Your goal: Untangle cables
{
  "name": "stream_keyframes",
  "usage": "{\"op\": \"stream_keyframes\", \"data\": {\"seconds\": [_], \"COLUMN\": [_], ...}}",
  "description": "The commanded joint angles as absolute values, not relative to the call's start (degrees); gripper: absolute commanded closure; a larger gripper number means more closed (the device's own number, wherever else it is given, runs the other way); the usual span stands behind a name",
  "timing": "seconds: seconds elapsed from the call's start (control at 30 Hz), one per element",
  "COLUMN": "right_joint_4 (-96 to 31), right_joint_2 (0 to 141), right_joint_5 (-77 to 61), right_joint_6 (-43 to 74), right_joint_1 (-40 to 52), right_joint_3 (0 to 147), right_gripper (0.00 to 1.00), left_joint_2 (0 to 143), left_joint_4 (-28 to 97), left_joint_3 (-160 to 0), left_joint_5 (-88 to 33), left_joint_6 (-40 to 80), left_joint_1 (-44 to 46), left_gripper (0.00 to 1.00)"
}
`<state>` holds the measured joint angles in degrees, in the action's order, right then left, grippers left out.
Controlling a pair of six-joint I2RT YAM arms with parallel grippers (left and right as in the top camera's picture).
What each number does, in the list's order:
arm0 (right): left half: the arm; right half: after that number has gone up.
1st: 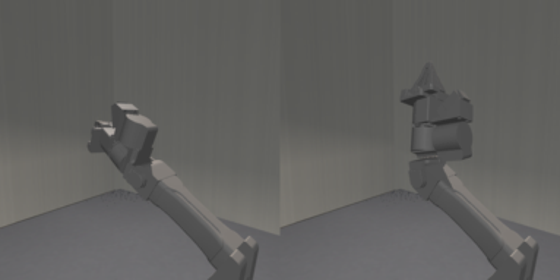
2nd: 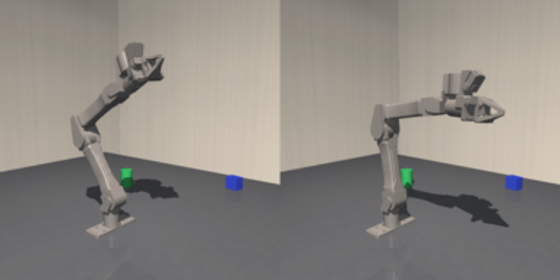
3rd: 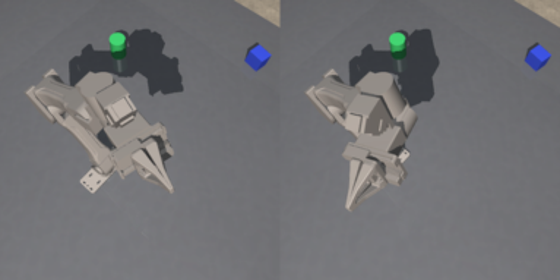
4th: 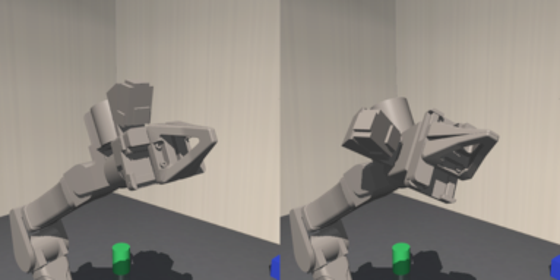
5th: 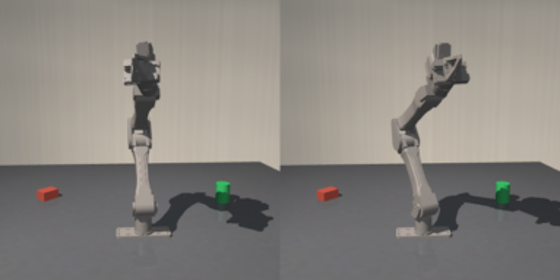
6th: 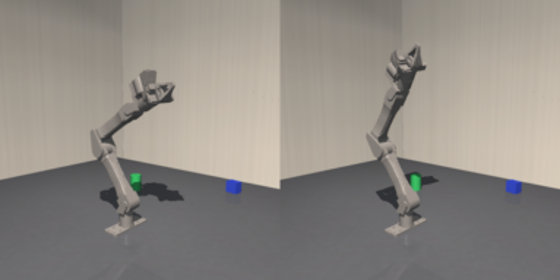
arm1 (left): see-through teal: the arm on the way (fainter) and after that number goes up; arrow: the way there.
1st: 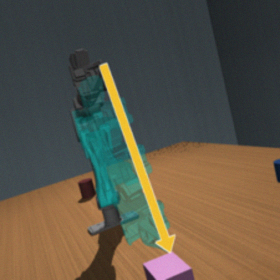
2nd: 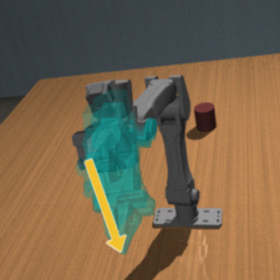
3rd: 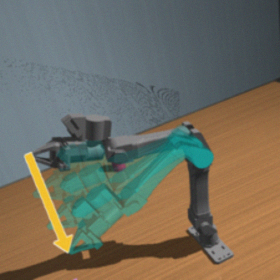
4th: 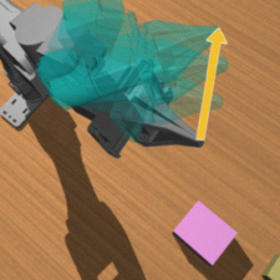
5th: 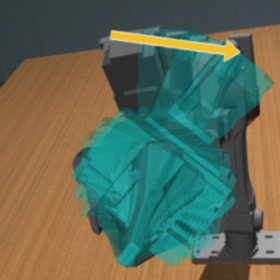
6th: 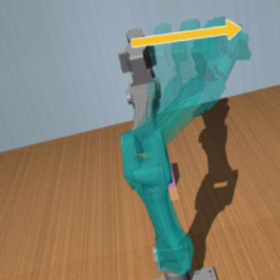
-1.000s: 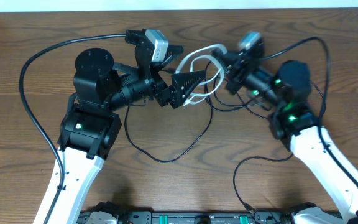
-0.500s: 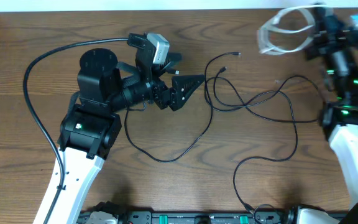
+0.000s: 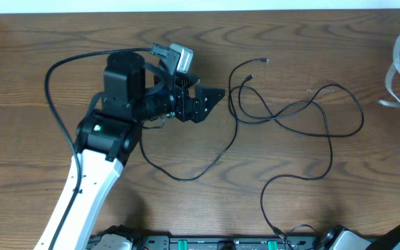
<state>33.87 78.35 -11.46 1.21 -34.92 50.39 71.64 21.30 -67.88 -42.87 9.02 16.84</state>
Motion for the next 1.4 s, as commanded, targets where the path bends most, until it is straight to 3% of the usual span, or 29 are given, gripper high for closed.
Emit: {"op": "stream_keyframes", "data": {"seconds": [0.0,0.4,0.53,0.67,0.77,0.9,1.1,1.37], "right_joint_4": [33.89,32.08,29.06,26.41,23.53,21.52,17.67,9.52], "right_joint_2": [79.92,83.94,86.26,88.18,88.33,88.31,88.29,88.31], "right_joint_5": [-0.89,0.03,0.05,-0.45,-0.60,-2.76,-18.20,-40.42], "right_joint_6": [-4.62,-5.67,-5.67,-5.63,-5.56,-5.15,-2.26,5.76], "right_joint_1": [-40.23,-49.82,-50.28,-50.30,-50.30,-50.26,-50.26,-48.86], "right_joint_3": [50.63,50.63,50.61,50.61,50.61,50.61,50.61,50.61], "right_gripper": [0.99,0.97,0.59,0.30,0.21,0.16,0.08,0.13], "left_joint_2": [74.02,82.85,84.05,84.12,84.12,84.12,84.12,84.12], "left_joint_4": [23.62,26.74,26.74,26.72,26.74,26.72,26.74,26.81], "left_joint_3": [-68.49,-68.47,-68.49,-68.49,-68.49,-68.49,-68.49,-68.49], "left_joint_5": [-42.37,-42.39,-42.41,-42.61,-42.61,-42.61,-42.59,-38.81], "left_joint_6": [8.62,8.62,8.64,8.64,8.64,8.64,8.64,8.64], "left_joint_1": [16.97,16.97,16.97,16.97,16.97,16.97,16.97,16.97], "left_gripper": [0.09,0.09,0.10,0.09,0.09,0.10,0.09,0.10]}}
